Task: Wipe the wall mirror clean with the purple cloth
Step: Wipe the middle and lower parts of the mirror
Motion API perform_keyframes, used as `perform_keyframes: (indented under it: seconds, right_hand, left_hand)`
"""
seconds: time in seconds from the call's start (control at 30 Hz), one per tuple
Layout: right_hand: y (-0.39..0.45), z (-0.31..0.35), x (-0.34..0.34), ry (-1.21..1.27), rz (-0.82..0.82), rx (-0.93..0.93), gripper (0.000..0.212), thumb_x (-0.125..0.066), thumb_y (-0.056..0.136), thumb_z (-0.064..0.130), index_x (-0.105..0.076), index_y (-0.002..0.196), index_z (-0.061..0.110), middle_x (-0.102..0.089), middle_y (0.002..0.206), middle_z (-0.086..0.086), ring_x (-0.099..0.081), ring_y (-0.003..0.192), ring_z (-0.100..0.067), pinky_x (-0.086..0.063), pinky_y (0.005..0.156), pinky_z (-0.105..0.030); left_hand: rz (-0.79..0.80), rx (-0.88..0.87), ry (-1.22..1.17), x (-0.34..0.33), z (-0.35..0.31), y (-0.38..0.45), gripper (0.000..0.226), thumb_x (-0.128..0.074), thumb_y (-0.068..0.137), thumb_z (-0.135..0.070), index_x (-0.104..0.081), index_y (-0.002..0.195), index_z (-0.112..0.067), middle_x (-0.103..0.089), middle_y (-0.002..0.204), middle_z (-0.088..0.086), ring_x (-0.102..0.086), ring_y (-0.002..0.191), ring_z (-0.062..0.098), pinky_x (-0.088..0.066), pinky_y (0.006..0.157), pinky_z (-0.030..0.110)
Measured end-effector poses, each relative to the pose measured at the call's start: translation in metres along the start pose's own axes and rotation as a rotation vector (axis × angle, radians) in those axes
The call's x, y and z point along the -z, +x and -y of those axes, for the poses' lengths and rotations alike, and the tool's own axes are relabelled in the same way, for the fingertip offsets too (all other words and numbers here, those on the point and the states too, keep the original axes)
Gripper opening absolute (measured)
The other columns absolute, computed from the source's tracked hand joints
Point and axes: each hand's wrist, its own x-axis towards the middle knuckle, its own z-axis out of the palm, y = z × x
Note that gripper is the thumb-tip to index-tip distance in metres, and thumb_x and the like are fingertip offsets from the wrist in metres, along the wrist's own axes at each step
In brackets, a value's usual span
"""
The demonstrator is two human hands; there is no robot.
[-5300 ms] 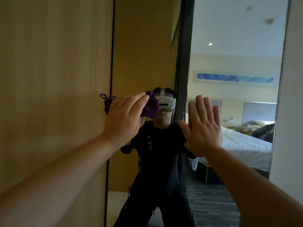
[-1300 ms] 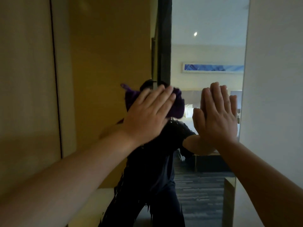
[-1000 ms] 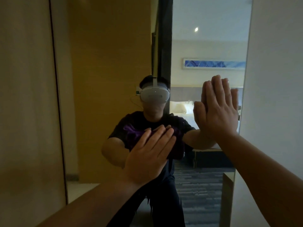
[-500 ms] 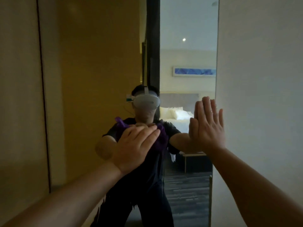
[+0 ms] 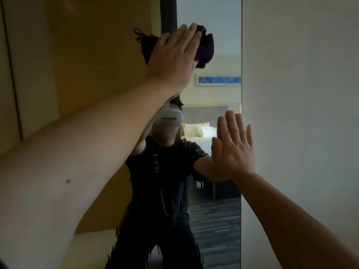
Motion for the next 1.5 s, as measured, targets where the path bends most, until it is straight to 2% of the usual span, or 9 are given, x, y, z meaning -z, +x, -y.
perform_keyframes:
  seconds: [0.37,0.7,0.83,0.97,1.03,1.1,1.2,1.33,1.5]
  right_hand:
    - [-0.004,-0.023,0.007,0.066,-0.095,0.074,0.055,-0.01,0.105,0.044,-0.014,0.153,0.016,-0.011,0.163,-0.002,-0.004,0.153,-0.02,-0.003,0.123,-0.047]
    - [-0.042,-0.035,0.027,-0.105,0.156,0.092,0.064,-0.02,0.099,0.043,-0.004,0.156,0.017,0.003,0.165,-0.004,0.005,0.153,-0.023,-0.003,0.123,-0.051]
    - [-0.045,-0.039,0.03,-0.201,0.251,0.1,0.076,-0.05,0.097,0.026,-0.005,0.157,0.014,0.007,0.165,-0.007,0.005,0.152,-0.026,-0.004,0.122,-0.053]
    - [-0.045,-0.034,0.032,-0.257,0.328,0.084,0.084,-0.052,0.097,0.034,0.004,0.157,0.013,0.018,0.163,-0.009,0.011,0.151,-0.027,0.003,0.121,-0.05]
    - [-0.043,-0.027,0.043,-0.224,0.355,0.076,0.077,-0.023,0.098,0.053,0.01,0.155,0.014,0.025,0.16,-0.007,0.017,0.149,-0.025,0.007,0.121,-0.049]
    - [-0.042,-0.02,0.052,-0.172,0.414,0.069,0.099,0.021,0.071,0.067,0.016,0.154,0.014,0.032,0.157,-0.007,0.023,0.147,-0.024,0.011,0.121,-0.048]
    - [-0.044,-0.02,0.055,-0.12,0.427,0.063,0.123,0.049,0.048,0.071,0.016,0.152,0.013,0.031,0.156,-0.007,0.025,0.147,-0.024,0.014,0.12,-0.047]
    - [-0.042,-0.027,0.048,-0.175,0.403,0.111,0.076,0.016,0.085,0.055,0.02,0.149,0.013,0.032,0.156,-0.009,0.026,0.146,-0.026,0.014,0.119,-0.048]
    - [-0.046,-0.041,0.029,-0.19,0.299,0.143,0.069,-0.004,0.095,0.045,-0.004,0.154,0.01,0.003,0.164,-0.013,0.001,0.151,-0.031,-0.006,0.12,-0.055]
  left_hand:
    - [0.104,-0.164,-0.099,0.004,-0.059,-0.15,0.057,-0.041,0.103,-0.034,-0.033,0.153,-0.008,-0.028,0.161,0.012,-0.025,0.149,0.03,-0.022,0.12,0.05]
    - [0.183,-0.242,-0.141,-0.004,-0.128,-0.285,0.048,-0.032,0.105,-0.019,-0.039,0.152,-0.011,-0.034,0.159,0.011,-0.031,0.147,0.03,-0.031,0.115,0.051]
    - [0.157,-0.239,-0.241,0.01,-0.12,-0.272,0.05,-0.019,0.106,-0.013,-0.054,0.142,-0.014,-0.049,0.15,0.007,-0.048,0.136,0.027,-0.042,0.104,0.044]
    - [0.019,-0.186,-0.296,0.01,-0.095,-0.226,0.041,-0.035,0.102,-0.006,-0.059,0.136,-0.009,-0.058,0.141,0.01,-0.058,0.121,0.029,-0.047,0.093,0.046]
    - [-0.029,-0.091,-0.296,0.007,-0.08,-0.182,0.043,-0.041,0.096,-0.007,-0.057,0.137,-0.007,-0.057,0.141,0.011,-0.057,0.121,0.031,-0.047,0.095,0.049]
    - [-0.046,-0.024,-0.284,0.01,-0.066,-0.127,0.047,-0.039,0.095,-0.011,-0.054,0.139,-0.006,-0.055,0.142,0.012,-0.054,0.124,0.033,-0.045,0.099,0.05]
    - [-0.045,0.04,-0.226,0.016,-0.05,-0.041,0.049,-0.054,0.094,-0.013,-0.049,0.142,-0.008,-0.05,0.147,0.011,-0.048,0.132,0.032,-0.038,0.107,0.049]
    - [0.065,0.043,-0.157,0.012,-0.055,0.035,0.055,-0.057,0.099,-0.019,-0.037,0.149,-0.012,-0.038,0.156,0.007,-0.036,0.142,0.03,-0.032,0.113,0.047]
    - [0.04,0.002,-0.062,-0.005,-0.067,0.044,0.052,-0.047,0.104,-0.025,-0.033,0.151,-0.009,-0.032,0.159,0.011,-0.03,0.146,0.031,-0.028,0.117,0.049]
